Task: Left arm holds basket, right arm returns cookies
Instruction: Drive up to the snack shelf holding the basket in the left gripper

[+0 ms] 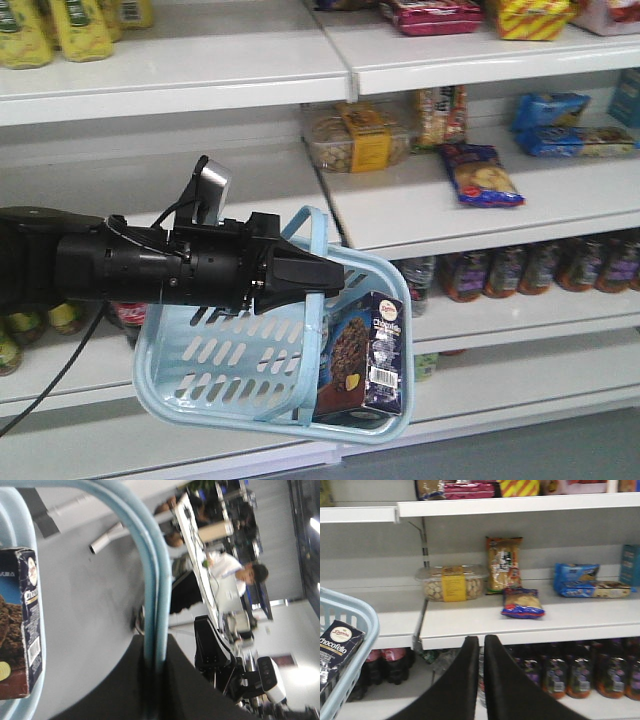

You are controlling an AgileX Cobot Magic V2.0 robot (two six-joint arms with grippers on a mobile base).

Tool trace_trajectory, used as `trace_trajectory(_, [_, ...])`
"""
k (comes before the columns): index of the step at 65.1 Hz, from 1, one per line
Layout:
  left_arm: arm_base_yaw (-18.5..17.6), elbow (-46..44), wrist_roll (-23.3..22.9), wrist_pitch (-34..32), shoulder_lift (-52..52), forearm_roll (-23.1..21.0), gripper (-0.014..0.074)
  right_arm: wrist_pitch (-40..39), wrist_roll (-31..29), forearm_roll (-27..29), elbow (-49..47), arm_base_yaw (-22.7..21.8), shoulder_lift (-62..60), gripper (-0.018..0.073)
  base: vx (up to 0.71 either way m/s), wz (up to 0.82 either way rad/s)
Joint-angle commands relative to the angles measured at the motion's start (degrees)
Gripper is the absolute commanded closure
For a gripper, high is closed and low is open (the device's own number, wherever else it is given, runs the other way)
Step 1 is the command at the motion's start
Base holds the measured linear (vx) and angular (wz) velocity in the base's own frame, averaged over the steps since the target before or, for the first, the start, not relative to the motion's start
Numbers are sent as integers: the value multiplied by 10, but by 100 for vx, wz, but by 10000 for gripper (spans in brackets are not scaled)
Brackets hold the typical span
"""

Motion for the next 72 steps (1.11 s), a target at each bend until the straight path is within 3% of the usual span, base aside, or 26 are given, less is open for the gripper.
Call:
trace_trajectory(1, [-3,-18,6,38,-29,-73,602,-42,0,-2,10,-1,-7,570,18,73])
trace_trajectory(25, [-3,-18,6,38,-29,-72,602,-42,0,-2,10,-1,-7,570,16,50])
trace_trajectory(72, [-3,-18,6,38,-29,-73,602,-42,0,-2,10,-1,-7,570,12,0])
